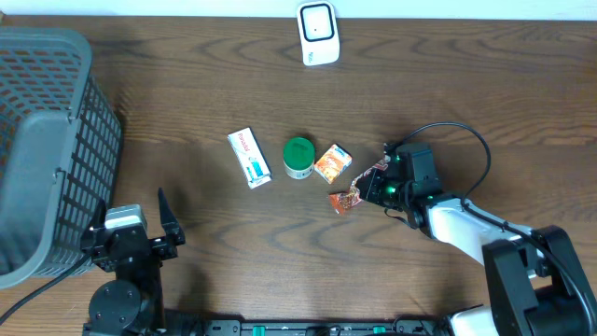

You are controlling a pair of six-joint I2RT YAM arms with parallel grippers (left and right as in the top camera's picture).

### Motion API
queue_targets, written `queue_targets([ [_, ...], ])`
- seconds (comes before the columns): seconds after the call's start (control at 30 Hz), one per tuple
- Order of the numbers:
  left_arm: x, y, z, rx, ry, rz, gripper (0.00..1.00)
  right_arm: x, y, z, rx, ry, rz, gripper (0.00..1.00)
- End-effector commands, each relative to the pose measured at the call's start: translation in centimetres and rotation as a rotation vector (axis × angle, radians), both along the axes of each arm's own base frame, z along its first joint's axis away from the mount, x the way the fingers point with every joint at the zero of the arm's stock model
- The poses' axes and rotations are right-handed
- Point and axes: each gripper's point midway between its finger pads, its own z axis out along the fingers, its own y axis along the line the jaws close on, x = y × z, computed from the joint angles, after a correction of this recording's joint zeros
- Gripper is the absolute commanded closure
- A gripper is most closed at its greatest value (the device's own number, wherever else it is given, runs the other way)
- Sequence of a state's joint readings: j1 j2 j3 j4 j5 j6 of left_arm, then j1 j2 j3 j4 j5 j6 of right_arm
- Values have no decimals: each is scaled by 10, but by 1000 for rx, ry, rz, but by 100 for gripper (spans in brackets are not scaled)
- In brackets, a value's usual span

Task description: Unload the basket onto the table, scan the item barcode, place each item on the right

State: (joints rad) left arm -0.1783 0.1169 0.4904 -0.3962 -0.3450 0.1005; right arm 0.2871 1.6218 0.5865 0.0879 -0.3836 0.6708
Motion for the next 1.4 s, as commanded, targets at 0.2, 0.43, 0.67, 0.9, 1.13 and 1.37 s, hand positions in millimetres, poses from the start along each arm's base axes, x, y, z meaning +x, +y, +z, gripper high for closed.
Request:
queue_targets([
  [0.2,-8,2,-37,17,161,4,14,-52,-7,-57,-76,283,3,99],
  [0.43,-38,7,-103,72,467,6,14,-48,11,3,10,105,175,99],
  [0.67,-58,11,-130,99,611,7,14,-61,-9,65,-16,-32,182,87],
  [0.9,-58,11,-130,99,611,8,14,-70,-29,85,-94,-87,126,31],
  [1.13,-58,11,-130,99,611,8,14,-72,-40,58,-167,11,90,1],
  [1.37,-58,11,-130,99,611,8,14,-53,-36,23,-182,51,101,1],
])
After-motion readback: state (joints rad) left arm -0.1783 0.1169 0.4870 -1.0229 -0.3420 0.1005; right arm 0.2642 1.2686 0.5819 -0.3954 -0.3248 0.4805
